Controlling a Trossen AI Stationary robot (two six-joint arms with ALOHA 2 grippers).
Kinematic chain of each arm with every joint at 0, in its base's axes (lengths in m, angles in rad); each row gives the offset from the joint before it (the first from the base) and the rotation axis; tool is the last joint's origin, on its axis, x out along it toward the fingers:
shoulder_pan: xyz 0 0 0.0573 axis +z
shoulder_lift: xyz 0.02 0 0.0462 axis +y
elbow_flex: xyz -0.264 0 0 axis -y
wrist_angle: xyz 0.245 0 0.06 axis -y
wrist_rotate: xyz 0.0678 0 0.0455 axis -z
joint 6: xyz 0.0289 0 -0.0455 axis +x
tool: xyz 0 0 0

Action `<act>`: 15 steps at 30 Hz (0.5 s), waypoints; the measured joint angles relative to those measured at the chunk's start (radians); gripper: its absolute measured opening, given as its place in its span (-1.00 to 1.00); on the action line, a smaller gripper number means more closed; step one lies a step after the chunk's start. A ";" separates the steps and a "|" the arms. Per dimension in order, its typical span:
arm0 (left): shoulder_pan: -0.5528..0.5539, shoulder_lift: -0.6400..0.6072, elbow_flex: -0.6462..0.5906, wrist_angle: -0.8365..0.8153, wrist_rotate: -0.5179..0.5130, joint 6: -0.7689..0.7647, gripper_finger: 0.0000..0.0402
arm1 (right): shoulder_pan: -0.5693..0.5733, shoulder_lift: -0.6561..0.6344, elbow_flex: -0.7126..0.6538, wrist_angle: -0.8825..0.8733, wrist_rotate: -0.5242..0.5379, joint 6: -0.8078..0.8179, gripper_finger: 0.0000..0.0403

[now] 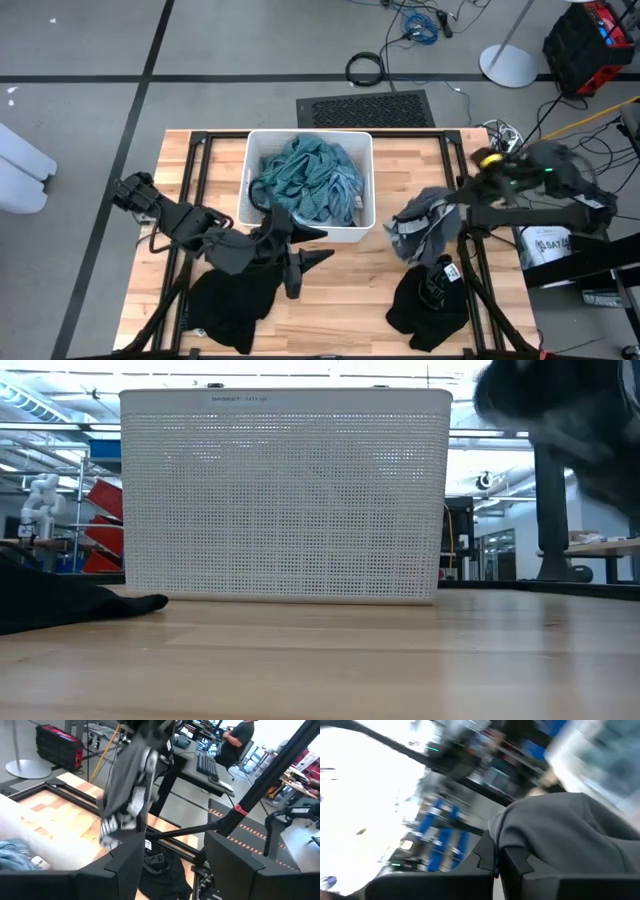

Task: Sort clothes
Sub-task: Put the gray boxer into the white laundry bin

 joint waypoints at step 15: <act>0.111 0.185 0.000 0.153 -0.069 0.119 0.07 | 0.012 0.103 0.032 0.290 -0.026 -0.021 -1.00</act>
